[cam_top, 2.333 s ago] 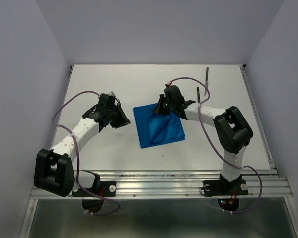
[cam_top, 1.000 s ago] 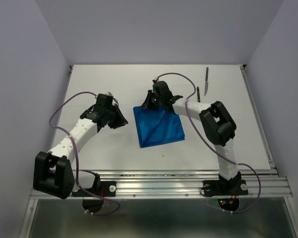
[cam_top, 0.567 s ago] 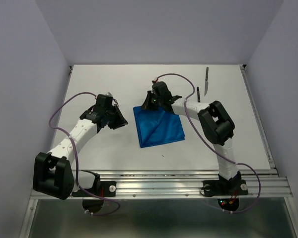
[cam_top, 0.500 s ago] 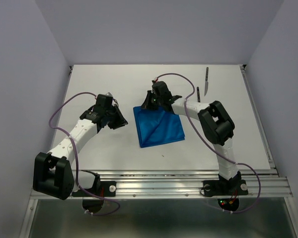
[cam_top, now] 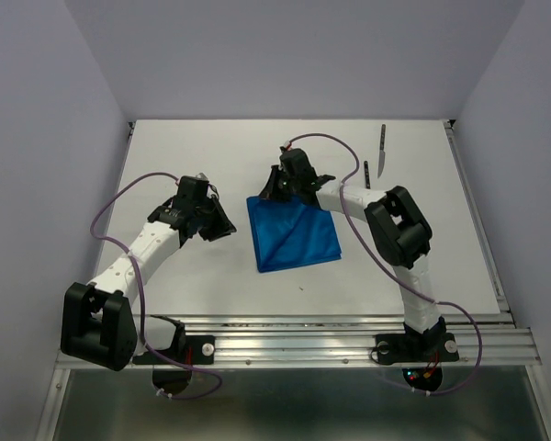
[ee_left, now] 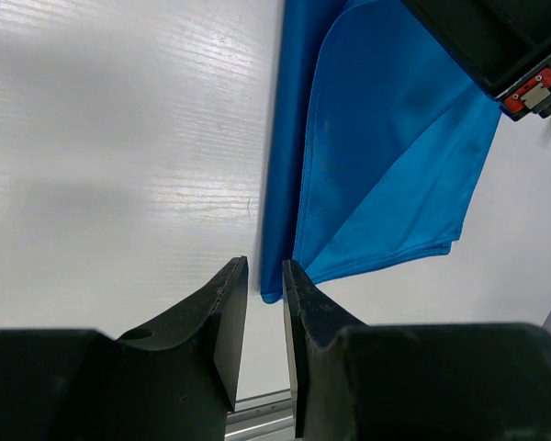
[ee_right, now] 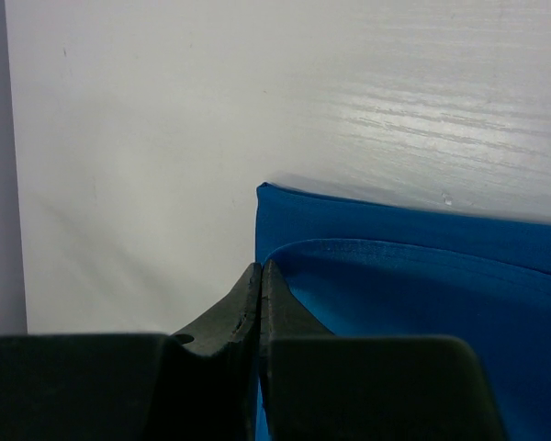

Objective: Fold the napkin into a case and place the utensils inside
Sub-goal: Fold the top corner of the square-folded napkin at the center of the board.

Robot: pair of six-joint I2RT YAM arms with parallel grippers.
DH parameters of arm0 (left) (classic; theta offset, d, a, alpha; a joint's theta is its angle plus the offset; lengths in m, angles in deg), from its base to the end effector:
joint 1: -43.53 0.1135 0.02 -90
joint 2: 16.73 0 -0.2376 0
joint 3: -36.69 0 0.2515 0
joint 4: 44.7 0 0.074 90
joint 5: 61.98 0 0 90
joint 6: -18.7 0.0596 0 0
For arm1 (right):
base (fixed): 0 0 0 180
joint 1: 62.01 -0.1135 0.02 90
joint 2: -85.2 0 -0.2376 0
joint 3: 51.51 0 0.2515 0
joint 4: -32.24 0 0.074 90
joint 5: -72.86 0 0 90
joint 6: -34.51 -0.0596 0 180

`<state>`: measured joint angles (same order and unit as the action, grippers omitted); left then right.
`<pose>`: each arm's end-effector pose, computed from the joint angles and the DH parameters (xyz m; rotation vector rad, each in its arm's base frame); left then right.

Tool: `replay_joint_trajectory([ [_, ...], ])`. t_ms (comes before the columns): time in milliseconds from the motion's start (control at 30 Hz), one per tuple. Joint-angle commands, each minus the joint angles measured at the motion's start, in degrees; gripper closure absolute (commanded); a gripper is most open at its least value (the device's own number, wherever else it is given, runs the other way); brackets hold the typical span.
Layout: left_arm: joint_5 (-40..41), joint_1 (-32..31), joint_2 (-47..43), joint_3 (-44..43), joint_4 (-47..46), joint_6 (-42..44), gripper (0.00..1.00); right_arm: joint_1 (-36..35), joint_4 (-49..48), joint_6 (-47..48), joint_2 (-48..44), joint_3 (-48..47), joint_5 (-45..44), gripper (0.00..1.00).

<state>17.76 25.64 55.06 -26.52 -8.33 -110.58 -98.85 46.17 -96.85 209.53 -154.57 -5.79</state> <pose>0.2711 -0.0987 0.2080 -0.3647 2.4220 -0.6786 0.3904 0.3071 0.1421 -0.0282 2.3481 0.9475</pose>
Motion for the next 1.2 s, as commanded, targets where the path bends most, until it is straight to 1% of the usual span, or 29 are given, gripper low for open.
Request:
replay_joint_trajectory([
  [0, 0.15, 0.14, -1.92, 0.45, -0.33, 0.53, 0.66, -0.51, -0.82, 0.06, 1.09, -3.38, -1.33, 0.97],
  [967, -0.28, 0.14, -2.71, 1.15, -0.16, 0.35, 0.66, -0.51, -0.21, -0.47, 3.9, -6.55, -4.85, 0.95],
  [1033, -0.37, 0.14, -2.71, 1.24, -0.24, 0.35, 0.66, -0.51, -0.38, -0.56, 3.99, -6.55, -5.11, 0.92],
  [1067, -0.46, 0.14, -2.71, 1.33, -0.24, 0.35, 0.66, -0.51, -0.3, -0.47, 3.99, -6.72, -5.29, 0.84],
  [1133, -0.81, 0.14, -2.62, 1.42, -0.42, 0.27, 0.66, -0.51, -0.3, -0.3, 3.81, -6.99, -5.82, 0.76],
  [1167, -0.9, 0.05, -2.62, 1.42, -0.51, 0.26, 0.66, -0.51, -0.21, -0.03, 3.46, -7.25, -6.08, 0.67],
])
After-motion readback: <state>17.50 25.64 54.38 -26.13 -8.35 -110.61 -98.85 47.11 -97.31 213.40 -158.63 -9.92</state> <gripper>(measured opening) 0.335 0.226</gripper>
